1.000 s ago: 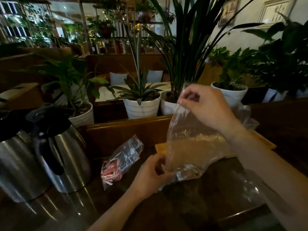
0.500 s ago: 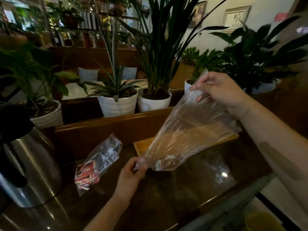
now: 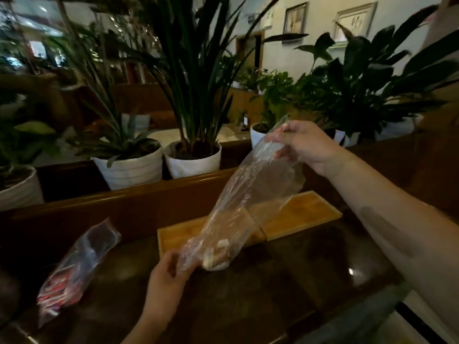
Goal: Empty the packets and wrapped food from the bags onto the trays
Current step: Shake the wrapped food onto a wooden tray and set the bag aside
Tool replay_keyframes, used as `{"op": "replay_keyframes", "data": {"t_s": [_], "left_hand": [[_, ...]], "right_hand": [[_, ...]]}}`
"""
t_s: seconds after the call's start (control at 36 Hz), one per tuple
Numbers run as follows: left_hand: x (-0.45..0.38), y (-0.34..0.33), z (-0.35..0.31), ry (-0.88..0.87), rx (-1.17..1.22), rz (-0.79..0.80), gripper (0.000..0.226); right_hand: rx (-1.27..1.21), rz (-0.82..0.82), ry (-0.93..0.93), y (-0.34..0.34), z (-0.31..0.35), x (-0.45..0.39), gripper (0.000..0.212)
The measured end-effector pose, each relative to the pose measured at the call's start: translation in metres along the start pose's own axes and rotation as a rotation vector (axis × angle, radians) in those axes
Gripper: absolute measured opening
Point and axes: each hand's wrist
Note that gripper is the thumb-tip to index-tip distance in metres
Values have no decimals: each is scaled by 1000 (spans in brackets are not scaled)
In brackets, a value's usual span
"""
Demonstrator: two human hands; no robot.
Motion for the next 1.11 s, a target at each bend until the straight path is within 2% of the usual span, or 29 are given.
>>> {"op": "replay_keyframes", "data": {"t_s": [0.14,0.19,0.25,0.39,0.47,0.61,0.72,0.86,1.11], "left_hand": [[-11,-14,7,-12,-114,-141,16],[-12,-23,7,-23,-111,-174,13],[-13,-33,6,-31,-72,-212,13],[-9,-61,8,-50,-99,-322,21],[3,-69,22,18,-71,-299,28],[6,-76,18,51,-101,-291,35],[-6,-73,6,-40,-115,-328,36],[-21,-64,-7,-119,-144,-298,15],[-40,-52,-54,-253,-242,-216,16]], "right_hand": [[-78,49,-26,27,-31,-16,11],[-106,70,-49,37,-46,-21,17],[-131,88,-57,45,-60,-24,11],[-226,116,-59,58,-87,-34,11],[-259,137,-59,65,-96,-40,19],[-287,170,-40,67,-103,-45,19],[-291,193,-31,70,-104,-47,13],[-288,206,-53,74,-104,-46,10],[-324,94,-113,97,-113,-53,10]]}}
Point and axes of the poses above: each hand's wrist, its own x-axis away from the middle knuckle, its own y-axis out of the back of the hand, z = x × y, and after that the axes turned 14 degrees about z, right-handed
